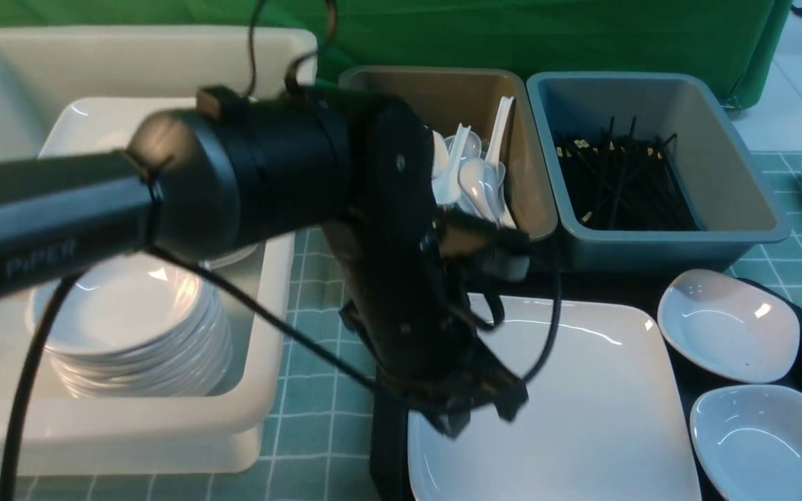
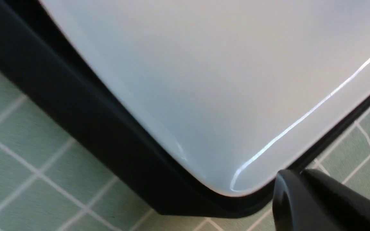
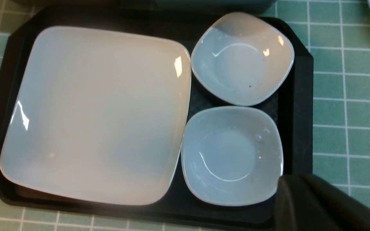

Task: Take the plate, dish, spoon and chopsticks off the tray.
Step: Use the right arm to grab a small plate from the dinner plate, then use the right arm to put the small plate into the large storage box on the left

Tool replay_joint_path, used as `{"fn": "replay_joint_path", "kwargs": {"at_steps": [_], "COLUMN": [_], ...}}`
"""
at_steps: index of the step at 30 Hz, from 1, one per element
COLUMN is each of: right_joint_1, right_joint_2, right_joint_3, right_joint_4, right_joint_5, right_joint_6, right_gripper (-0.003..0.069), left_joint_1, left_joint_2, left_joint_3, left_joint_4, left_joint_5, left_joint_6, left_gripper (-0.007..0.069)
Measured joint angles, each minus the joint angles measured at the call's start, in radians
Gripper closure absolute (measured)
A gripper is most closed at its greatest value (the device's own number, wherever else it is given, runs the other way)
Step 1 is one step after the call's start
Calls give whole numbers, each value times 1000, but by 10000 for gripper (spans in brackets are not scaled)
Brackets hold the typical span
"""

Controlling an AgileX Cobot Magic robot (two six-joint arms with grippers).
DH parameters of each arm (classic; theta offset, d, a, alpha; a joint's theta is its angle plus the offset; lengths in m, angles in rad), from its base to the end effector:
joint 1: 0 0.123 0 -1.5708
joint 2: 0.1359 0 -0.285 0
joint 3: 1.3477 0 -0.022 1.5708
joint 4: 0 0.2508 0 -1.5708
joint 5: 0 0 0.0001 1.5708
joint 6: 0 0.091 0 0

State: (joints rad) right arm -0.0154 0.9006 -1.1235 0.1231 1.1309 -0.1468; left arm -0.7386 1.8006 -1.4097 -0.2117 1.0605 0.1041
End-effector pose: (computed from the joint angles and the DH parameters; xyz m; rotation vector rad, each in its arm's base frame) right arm 0.1489 0.0078 0.3997 -0.1463 2.3791 0.0810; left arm 0.2601 -0.2594 0.2478 1.1042 2.7720 -0.3742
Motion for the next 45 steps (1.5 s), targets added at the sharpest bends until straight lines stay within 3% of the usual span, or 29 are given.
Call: {"fn": "replay_joint_path", "kwargs": {"at_steps": [3, 6, 7, 12, 13, 19, 27, 30, 32, 33, 37, 40, 42, 45], "right_joint_1": [0, 11, 21, 140, 170, 273, 306, 306, 308, 308, 308, 308, 308, 308], "right_joint_2": [34, 89, 103, 285, 317, 462, 591, 624, 627, 623, 604, 567, 497, 404], "right_joint_3": [94, 224, 251, 436, 447, 452, 452, 452, 448, 442, 425, 398, 362, 314], "right_joint_4": [26, 49, 49, 2, -9, -90, -132, -138, -148, -152, -150, -142, -137, -136], "right_joint_5": [-6, -46, -64, -269, -300, -445, -556, -566, -579, -579, -528, -465, -400, -333], "right_joint_6": [-69, -115, -127, -158, -158, -122, -99, -99, -99, -98, -97, -71, -46, -13], "right_gripper": [615, 547, 509, 175, 144, 113, 132, 228, 368, 394, 396, 442, 538, 590], "left_joint_1": [-10, -10, -10, 9, 22, 135, 338, 414, 455, 472, 516, 533, 541, 541], "left_joint_2": [-41, -99, -124, -334, -368, -529, -692, -734, -757, -768, -792, -795, -795, -795], "left_joint_3": [49, 98, 114, 211, 222, 277, 350, 367, 369, 369, 369, 369, 369, 369], "left_joint_4": [-1, 22, 35, 87, 87, 90, 94, 95, 95, 95, 95, 95, 95, 95], "left_joint_5": [-25, -62, -72, -91, -92, -96, -83, -74, -69, -69, -67, -62, -60, -60], "left_joint_6": [-22, -46, -62, -137, -140, -149, -136, -128, -113, -104, -104, -86, -83, -81], "left_gripper": [624, 624, 624, 622, 619, 616, 616, 616, 616, 616, 616, 616, 616, 616]}}
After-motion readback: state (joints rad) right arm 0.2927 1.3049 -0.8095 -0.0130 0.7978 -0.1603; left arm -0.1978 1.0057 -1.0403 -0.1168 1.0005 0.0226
